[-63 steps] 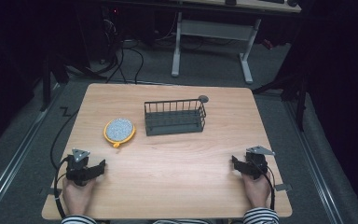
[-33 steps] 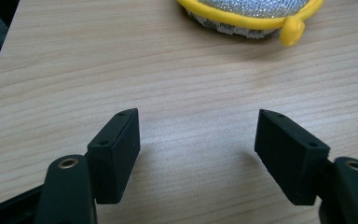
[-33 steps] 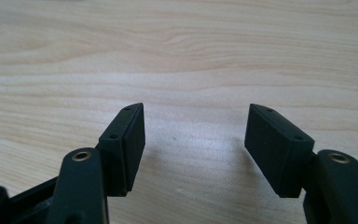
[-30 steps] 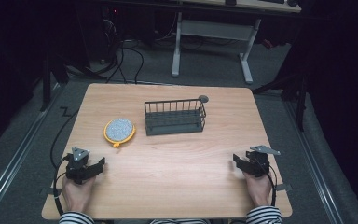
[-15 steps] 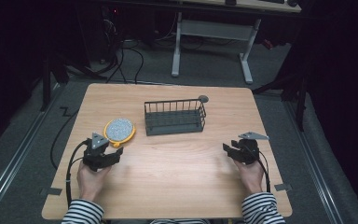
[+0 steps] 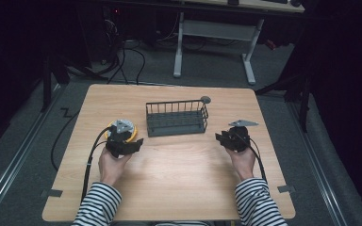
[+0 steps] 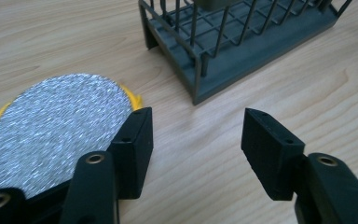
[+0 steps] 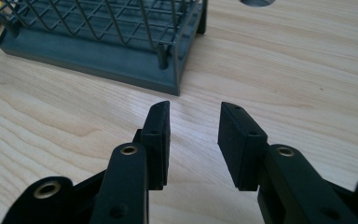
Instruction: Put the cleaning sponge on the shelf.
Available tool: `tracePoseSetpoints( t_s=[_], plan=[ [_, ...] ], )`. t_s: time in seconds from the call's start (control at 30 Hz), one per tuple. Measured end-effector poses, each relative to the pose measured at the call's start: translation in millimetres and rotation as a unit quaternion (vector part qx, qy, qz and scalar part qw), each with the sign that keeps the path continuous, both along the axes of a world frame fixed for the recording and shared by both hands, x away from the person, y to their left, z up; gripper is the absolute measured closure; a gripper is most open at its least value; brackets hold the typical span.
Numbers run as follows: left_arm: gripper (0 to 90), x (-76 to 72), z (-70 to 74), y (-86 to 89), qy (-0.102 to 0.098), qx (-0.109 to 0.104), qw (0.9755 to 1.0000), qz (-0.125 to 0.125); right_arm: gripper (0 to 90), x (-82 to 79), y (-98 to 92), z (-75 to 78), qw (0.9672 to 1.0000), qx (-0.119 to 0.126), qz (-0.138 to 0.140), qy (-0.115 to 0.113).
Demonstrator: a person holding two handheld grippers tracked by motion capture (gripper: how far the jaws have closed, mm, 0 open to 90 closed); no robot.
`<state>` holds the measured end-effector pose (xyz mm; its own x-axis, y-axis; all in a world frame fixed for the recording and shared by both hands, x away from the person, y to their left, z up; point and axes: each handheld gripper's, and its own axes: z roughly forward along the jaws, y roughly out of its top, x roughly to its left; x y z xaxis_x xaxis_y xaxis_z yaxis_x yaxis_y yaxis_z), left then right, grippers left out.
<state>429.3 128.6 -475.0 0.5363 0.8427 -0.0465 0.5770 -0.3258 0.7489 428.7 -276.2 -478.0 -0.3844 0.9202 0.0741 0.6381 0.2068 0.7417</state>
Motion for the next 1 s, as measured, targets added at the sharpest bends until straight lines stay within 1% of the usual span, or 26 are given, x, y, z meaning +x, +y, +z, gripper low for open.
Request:
tracePoseSetpoints(
  t_s=[0.07,0.1,0.13,0.17,0.2,0.27,0.37,0.4,0.43,0.6,0.63,0.73,0.77,0.83,0.87,0.9,1.0],
  plan=[
    [44.7,6.5,-1.2,-5.0,0.006,0.006,1.0000,0.003,67.0,8.1,6.5,-1.0,0.9999,-0.007,0.010,0.005],
    [45.3,11.3,-3.0,-9.2,0.006,0.002,1.0000,0.004,67.0,16.1,12.6,-2.3,0.9999,-0.008,0.013,0.006],
    [45.9,11.3,-3.0,-9.2,0.006,0.002,1.0000,0.004,67.0,16.1,12.6,-2.3,0.9999,-0.008,0.013,0.006],
    [45.8,17.0,-5.6,-12.7,0.015,0.002,0.9999,0.007,67.0,23.3,17.9,-3.8,0.9999,-0.007,0.014,0.004],
    [45.6,17.0,-5.6,-12.7,0.015,0.002,0.9999,0.007,67.0,23.3,17.9,-3.8,0.9999,-0.007,0.014,0.004],
    [45.6,22.0,-8.4,-17.1,0.019,0.003,0.9998,0.008,66.9,28.1,22.8,-5.9,0.9999,-0.006,0.008,0.002],
    [45.9,27.6,-11.9,-24.6,0.021,0.004,0.9998,0.006,66.8,38.5,29.5,-10.3,0.9998,-0.018,0.003,0.011],
    [45.9,29.6,-12.9,-27.1,0.024,0.006,0.9997,0.005,66.8,38.5,29.5,-10.3,0.9998,-0.018,0.003,0.011],
    [47.0,32.1,-14.7,-30.3,0.024,-0.003,0.9997,0.007,67.3,43.2,31.3,-11.5,0.9997,-0.017,-0.001,0.015],
    [50.0,37.2,-19.6,-33.8,0.024,-0.004,0.9996,0.014,68.7,49.6,32.9,-17.5,0.9997,-0.014,-0.006,0.017],
    [51.0,38.6,-21.0,-34.3,0.025,-0.006,0.9995,0.016,69.0,50.7,33.1,-19.3,0.9997,-0.014,-0.007,0.022],
    [56.5,41.5,-24.4,-35.7,0.027,-0.007,0.9994,0.020,69.9,53.4,33.2,-23.8,0.9995,-0.012,-0.009,0.026],
    [56.5,41.7,-25.0,-36.6,0.024,-0.005,0.9995,0.020,70.4,53.7,33.7,-24.3,0.9996,-0.011,-0.009,0.026],
    [60.7,42.2,-25.9,-38.3,0.019,-0.003,0.9996,0.020,72.0,55.7,36.2,-25.7,0.9996,-0.013,-0.008,0.023],
    [60.7,42.7,-26.3,-38.7,0.018,-0.003,0.9996,0.020,72.0,55.7,36.2,-25.7,0.9996,-0.013,-0.008,0.023],
    [64.0,43.9,-26.9,-39.4,0.017,-0.003,0.9996,0.023,73.1,59.1,38.3,-26.7,0.9994,-0.013,-0.004,0.031],
    [67.2,44.4,-27.0,-40.0,0.015,-0.004,0.9996,0.024,74.9,61.3,41.3,-26.3,0.9994,-0.013,-0.002,0.033]
  ],
)
